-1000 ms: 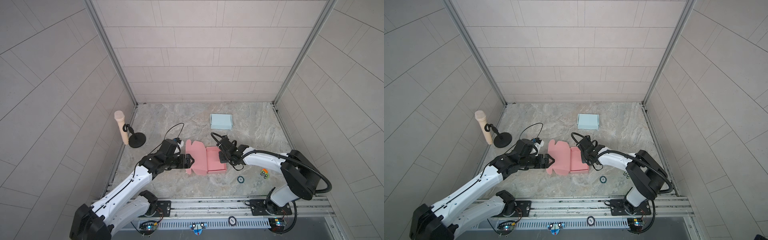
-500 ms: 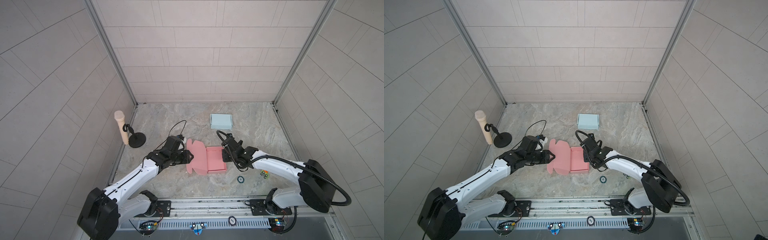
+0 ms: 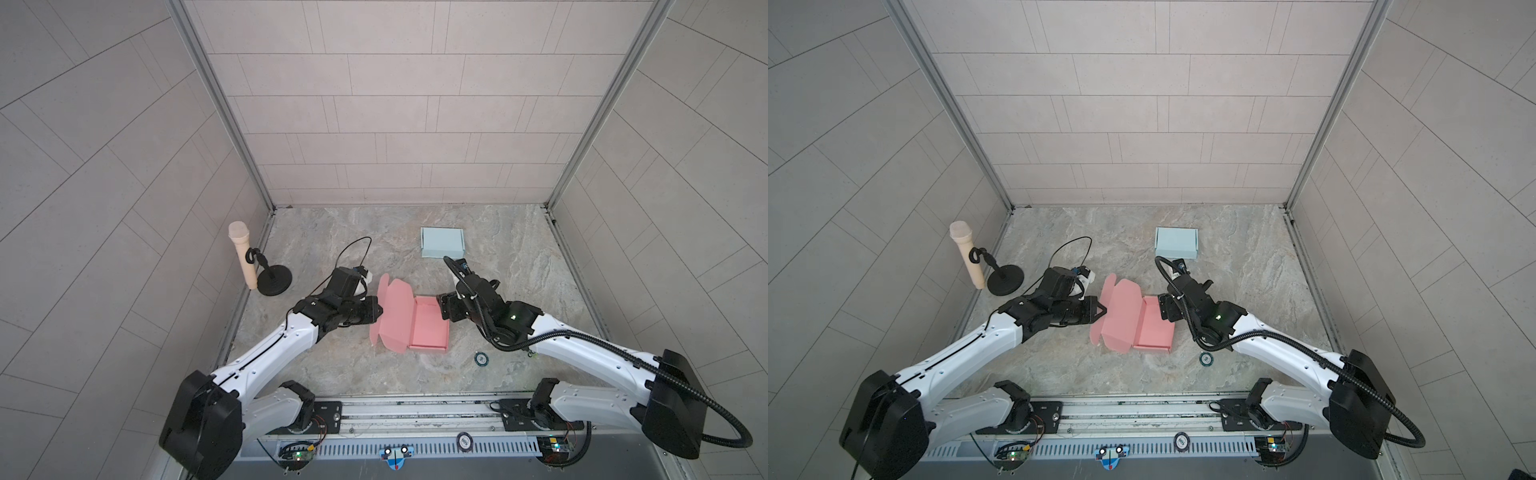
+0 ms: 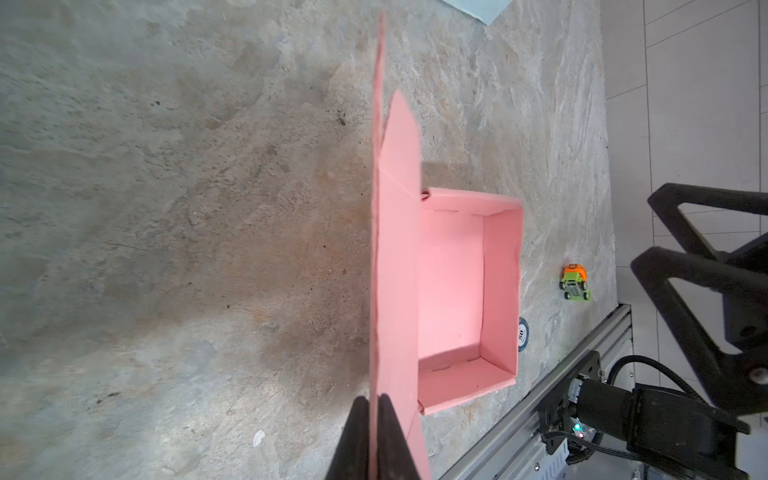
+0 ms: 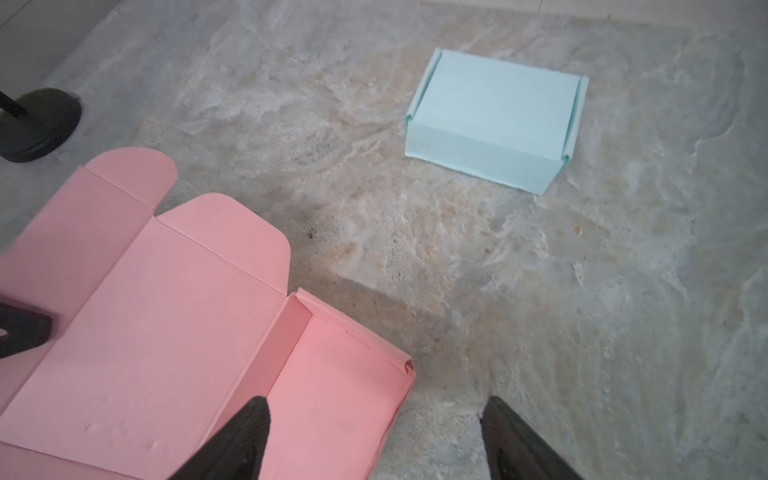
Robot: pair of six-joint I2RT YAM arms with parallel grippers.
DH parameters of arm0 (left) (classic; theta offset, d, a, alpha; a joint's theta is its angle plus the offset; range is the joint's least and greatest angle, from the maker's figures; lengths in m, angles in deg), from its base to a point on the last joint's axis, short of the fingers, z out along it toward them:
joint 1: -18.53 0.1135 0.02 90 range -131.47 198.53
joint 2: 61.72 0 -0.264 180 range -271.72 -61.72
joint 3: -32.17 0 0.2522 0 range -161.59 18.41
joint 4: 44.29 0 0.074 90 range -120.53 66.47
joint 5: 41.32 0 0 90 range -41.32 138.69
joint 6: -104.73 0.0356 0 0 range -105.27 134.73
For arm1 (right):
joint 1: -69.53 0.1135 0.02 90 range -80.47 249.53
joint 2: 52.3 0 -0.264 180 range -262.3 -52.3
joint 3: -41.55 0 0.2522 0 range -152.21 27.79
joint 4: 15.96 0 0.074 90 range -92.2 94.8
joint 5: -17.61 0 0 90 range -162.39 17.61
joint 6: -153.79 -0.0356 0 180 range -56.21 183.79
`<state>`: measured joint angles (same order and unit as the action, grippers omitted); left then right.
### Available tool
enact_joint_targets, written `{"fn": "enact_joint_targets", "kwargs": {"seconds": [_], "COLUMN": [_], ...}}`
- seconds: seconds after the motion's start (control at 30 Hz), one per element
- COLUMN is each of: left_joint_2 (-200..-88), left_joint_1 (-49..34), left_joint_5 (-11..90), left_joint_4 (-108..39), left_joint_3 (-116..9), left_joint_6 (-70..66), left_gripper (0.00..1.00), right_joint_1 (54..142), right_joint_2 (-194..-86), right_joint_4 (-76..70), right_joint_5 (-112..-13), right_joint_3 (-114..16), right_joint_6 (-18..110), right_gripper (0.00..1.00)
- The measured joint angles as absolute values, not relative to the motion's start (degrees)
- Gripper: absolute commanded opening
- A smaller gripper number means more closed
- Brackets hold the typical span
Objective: Fold the paper box
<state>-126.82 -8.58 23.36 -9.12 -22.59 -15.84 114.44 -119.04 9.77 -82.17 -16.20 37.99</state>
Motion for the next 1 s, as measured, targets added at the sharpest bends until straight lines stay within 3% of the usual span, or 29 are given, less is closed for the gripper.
{"fn": "enact_joint_targets", "kwargs": {"seconds": [0.17, 0.4, 0.67, 1.0], "left_joint_2": [-128.4, -133.2, -137.3, -140.8], "left_joint_1": [-6.8, -6.6, -9.3, -11.2], "left_joint_5": [20.3, 13.8, 11.8, 12.5], "left_joint_4": [-3.4, 7.2, 14.0, 17.9], "left_joint_3": [-29.1, -38.6, -43.4, -48.3], "left_joint_6": [-9.3, 3.1, 11.2, 15.5], "left_gripper": [0.05, 0.01, 0.0, 0.0], "right_joint_1": [114.4, 109.9, 98.0, 97.0], "right_joint_2": [-121.7, -124.7, -124.3, -131.3], "right_joint_4": [2.5, -3.4, -6.1, -4.8], "right_joint_5": [-75.4, -58.7, -42.3, -29.5], "right_joint_3": [-16.6, -18.3, -17.6, -19.3], "right_joint_6": [45.8, 56.2, 60.9, 64.8], "right_gripper": [1.0, 0.97, 0.96, 0.92]}}
